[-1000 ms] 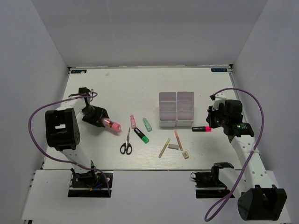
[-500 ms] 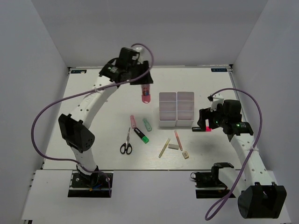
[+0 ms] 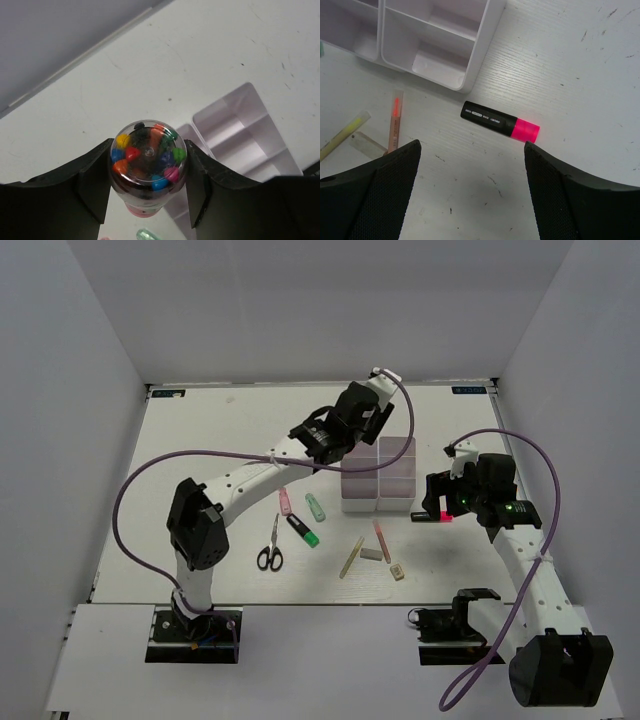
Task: Sort the stationery into containers
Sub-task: Place the stationery in the storage box.
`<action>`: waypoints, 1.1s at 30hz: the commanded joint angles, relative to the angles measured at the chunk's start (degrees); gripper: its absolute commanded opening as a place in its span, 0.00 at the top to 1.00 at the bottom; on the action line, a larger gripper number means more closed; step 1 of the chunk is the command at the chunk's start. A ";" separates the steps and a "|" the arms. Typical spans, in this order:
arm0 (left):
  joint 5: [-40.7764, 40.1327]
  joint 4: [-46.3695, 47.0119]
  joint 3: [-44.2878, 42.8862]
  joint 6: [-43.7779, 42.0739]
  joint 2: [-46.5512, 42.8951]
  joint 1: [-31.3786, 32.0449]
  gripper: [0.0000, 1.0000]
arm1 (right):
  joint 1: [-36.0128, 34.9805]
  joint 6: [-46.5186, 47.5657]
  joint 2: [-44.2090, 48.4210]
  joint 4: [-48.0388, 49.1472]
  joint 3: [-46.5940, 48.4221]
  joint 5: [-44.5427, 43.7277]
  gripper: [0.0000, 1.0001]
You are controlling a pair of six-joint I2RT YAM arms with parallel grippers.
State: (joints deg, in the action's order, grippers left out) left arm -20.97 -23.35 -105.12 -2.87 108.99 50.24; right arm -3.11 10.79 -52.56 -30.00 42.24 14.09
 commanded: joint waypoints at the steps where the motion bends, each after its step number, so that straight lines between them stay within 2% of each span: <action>1: -10.66 13.59 1.58 -3.29 -0.71 0.47 1.00 | -0.23 0.29 0.26 0.73 1.71 0.33 0.15; 5: -9.97 15.09 2.99 2.42 -0.01 -0.23 1.00 | -0.05 0.38 0.43 0.91 1.53 0.07 0.15; 13: -2.32 14.91 7.02 17.71 -1.67 -3.39 1.00 | -0.14 0.46 0.35 0.91 1.53 -0.81 0.15; 20: 0.93 18.43 12.30 21.24 -3.17 -4.71 1.00 | -0.22 0.55 0.35 1.26 1.36 -1.17 0.15; 33: 4.01 22.30 14.85 23.44 -3.26 -5.15 1.00 | -0.14 0.64 0.08 1.26 1.27 -1.25 0.15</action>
State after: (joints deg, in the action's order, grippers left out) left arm -18.76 -3.99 -91.35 19.00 110.67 45.30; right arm -3.11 10.96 -52.56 -29.93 42.24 13.41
